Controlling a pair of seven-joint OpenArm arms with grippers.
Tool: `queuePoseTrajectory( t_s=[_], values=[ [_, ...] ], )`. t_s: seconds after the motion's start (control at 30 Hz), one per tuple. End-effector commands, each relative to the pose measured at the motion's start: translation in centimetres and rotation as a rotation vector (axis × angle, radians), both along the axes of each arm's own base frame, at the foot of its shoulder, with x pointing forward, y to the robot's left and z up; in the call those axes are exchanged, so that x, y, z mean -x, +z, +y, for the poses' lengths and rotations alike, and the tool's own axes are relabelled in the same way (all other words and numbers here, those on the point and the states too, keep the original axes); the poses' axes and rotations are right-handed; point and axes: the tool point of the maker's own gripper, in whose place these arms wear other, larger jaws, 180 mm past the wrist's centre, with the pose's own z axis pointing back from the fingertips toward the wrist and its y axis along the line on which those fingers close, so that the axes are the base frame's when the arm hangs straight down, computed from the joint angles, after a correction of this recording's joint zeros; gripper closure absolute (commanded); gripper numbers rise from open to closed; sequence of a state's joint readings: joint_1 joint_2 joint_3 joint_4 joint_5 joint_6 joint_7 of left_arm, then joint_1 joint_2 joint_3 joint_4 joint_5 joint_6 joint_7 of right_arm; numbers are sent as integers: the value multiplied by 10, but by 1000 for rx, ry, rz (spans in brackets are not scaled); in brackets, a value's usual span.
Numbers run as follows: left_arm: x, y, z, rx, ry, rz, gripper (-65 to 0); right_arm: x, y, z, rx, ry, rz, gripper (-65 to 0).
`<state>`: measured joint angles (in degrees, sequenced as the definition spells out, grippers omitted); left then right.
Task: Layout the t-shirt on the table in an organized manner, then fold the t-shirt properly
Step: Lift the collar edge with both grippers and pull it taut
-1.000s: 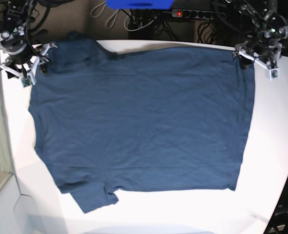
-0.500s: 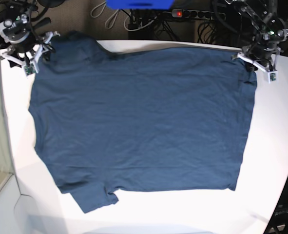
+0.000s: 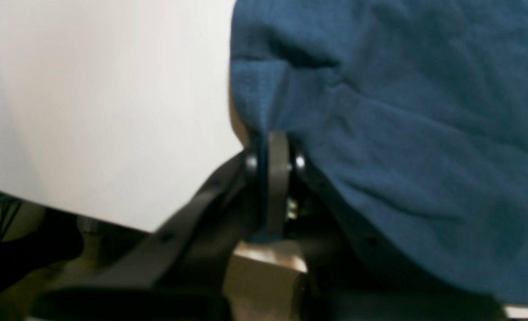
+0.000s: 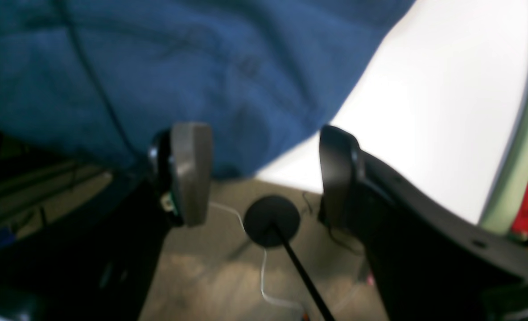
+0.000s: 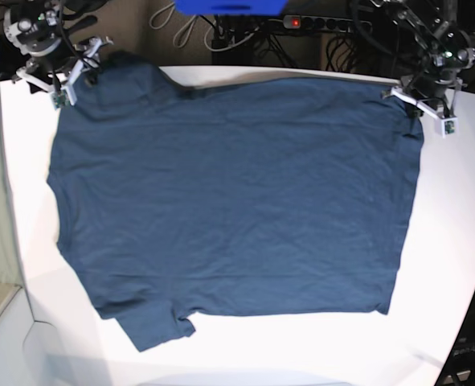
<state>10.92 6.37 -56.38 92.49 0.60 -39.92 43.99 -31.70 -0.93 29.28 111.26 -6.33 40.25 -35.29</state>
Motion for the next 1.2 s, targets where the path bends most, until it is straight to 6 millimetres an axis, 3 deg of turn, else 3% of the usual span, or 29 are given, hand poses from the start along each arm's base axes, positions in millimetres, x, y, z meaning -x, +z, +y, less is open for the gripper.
queuePoseTrajectory(
  t_s=[0.0, 0.27, 0.5, 0.63, 0.73, 1.03, 1.17],
  values=[
    [10, -6, 2, -10, -7, 60, -5, -2, 5, -3, 10, 4, -17, -381],
    [10, -5, 3, -16, -8, 62, -5, 9, -12, 7, -31, -32, 47, -381],
    [10, -5, 4, -18, -7, 62, -5, 9, -31, 15, -76, -33, 81, -380],
    [10, -3, 11, -31, -9, 62, -5, 1, -31, 14, -78, -35, 68, -370],
    [11, -3, 11, -30, -8, 63, -5, 1, -31, 14, -78, -35, 68, -315],
    [9, 0, 10, -34, -8, 53, -5, 0, -31, 16, -82, -30, 67, -69],
    [6, 12, 14, -64, -11, 38, -5, -8, -20, 15, -63, -21, 34, -40]
  ],
)
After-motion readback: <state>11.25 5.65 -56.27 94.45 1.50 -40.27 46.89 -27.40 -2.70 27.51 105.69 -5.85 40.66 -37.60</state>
